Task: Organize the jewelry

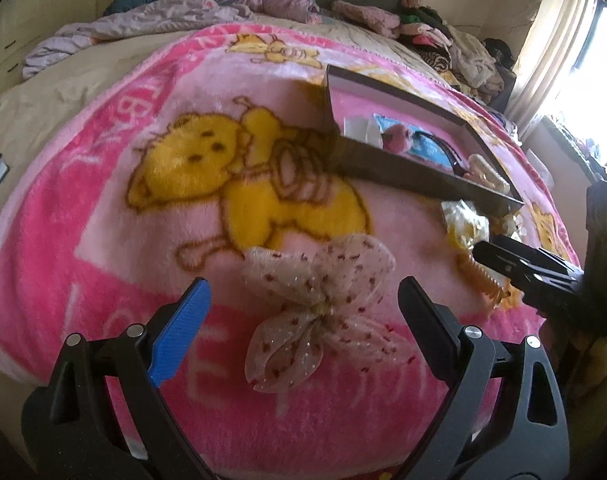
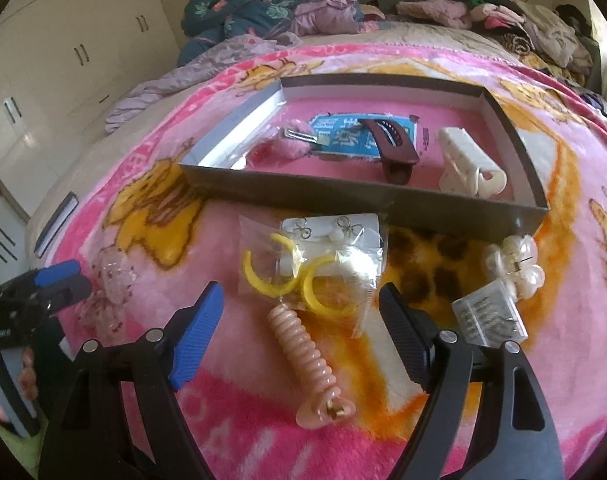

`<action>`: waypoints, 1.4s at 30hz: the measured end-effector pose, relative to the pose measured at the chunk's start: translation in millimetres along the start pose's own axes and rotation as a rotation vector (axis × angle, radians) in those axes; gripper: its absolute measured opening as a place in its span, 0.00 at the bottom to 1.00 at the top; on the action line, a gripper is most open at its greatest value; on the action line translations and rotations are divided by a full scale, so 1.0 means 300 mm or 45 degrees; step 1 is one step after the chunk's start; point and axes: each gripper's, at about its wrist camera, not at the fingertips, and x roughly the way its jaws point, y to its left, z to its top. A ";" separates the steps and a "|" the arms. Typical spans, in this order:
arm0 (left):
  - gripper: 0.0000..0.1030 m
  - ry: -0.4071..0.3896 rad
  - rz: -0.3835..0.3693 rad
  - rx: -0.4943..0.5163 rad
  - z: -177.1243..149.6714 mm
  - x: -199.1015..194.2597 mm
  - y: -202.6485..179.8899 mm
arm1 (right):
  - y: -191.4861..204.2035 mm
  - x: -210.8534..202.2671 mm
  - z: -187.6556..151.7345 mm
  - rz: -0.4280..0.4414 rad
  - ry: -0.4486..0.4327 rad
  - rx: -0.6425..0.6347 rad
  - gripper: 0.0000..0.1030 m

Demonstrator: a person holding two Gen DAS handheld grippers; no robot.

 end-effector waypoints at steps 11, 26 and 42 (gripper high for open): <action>0.85 0.062 -0.013 0.018 -0.031 0.067 -0.003 | 0.021 0.070 0.017 -0.065 -0.008 0.052 0.82; 0.52 0.076 0.018 0.103 -0.040 0.111 -0.054 | -0.012 0.047 -0.001 -0.087 -0.037 0.084 0.77; 0.17 0.035 -0.056 0.186 0.000 0.082 -0.167 | -0.134 -0.114 0.013 -0.105 -0.143 0.164 0.77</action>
